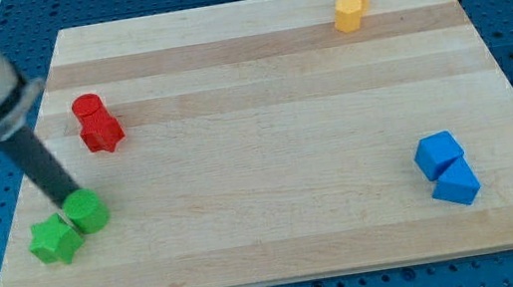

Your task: Point your arm at the green star

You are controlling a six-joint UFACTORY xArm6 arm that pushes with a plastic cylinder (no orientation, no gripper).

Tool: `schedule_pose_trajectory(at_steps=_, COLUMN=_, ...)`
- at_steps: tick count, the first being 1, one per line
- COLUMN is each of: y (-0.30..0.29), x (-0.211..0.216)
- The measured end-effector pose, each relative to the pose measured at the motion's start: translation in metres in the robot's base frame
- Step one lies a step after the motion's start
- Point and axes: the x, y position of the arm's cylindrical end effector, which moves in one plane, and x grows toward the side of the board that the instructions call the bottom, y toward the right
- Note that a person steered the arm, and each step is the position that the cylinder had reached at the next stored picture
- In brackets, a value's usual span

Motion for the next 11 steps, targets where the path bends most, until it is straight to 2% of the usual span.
schedule_pose_trajectory(at_steps=1, y=0.065, x=0.000)
schedule_pose_trajectory(at_steps=2, y=0.059, x=0.000)
schedule_pose_trajectory(at_steps=3, y=0.117, x=0.004)
schedule_pose_trajectory(at_steps=4, y=0.151, x=0.033)
schedule_pose_trajectory(at_steps=6, y=0.102, x=0.070)
schedule_pose_trajectory(at_steps=9, y=0.008, x=0.058)
schedule_pose_trajectory(at_steps=10, y=0.013, x=0.012)
schedule_pose_trajectory(at_steps=11, y=0.062, x=-0.003)
